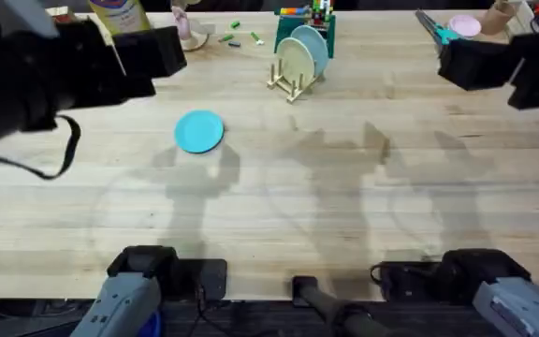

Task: Pick up the plates from the table one by one and place each into a slot on the dish rack.

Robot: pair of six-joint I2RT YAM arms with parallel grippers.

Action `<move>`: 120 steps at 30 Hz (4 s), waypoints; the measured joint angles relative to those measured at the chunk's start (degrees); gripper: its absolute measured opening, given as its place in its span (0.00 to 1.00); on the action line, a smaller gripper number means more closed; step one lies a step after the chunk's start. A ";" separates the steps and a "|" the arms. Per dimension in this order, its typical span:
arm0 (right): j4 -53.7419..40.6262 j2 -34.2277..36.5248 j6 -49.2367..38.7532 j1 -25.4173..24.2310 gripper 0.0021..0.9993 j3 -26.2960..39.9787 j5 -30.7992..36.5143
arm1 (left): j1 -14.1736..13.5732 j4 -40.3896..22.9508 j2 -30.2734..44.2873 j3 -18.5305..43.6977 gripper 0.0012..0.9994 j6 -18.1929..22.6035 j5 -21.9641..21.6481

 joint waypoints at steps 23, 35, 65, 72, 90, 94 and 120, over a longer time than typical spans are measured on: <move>-2.21 9.80 -0.26 0.44 1.00 4.94 0.00 | 0.00 -3.87 9.65 3.15 0.04 -0.80 3.59; -2.20 9.79 0.44 0.44 1.00 4.97 -0.17 | 11.70 -6.62 11.49 3.19 0.04 3.70 18.34; -2.60 9.78 0.49 0.44 1.00 4.97 -2.78 | 29.92 -14.27 47.34 3.19 0.04 32.25 44.20; -2.60 9.78 0.20 0.44 1.00 4.97 -2.78 | 31.08 -14.13 52.88 3.19 0.04 37.44 45.04; -2.60 11.66 0.18 0.44 1.00 5.03 -2.78 | 31.19 -11.63 64.35 3.19 0.04 46.12 48.01; -2.59 13.25 0.18 0.44 1.00 5.03 -2.78 | 31.19 -11.20 65.99 3.21 0.04 46.68 48.18; -2.60 13.67 -0.04 1.91 1.00 5.03 -2.75 | 31.45 -9.25 74.63 4.33 0.04 47.28 52.93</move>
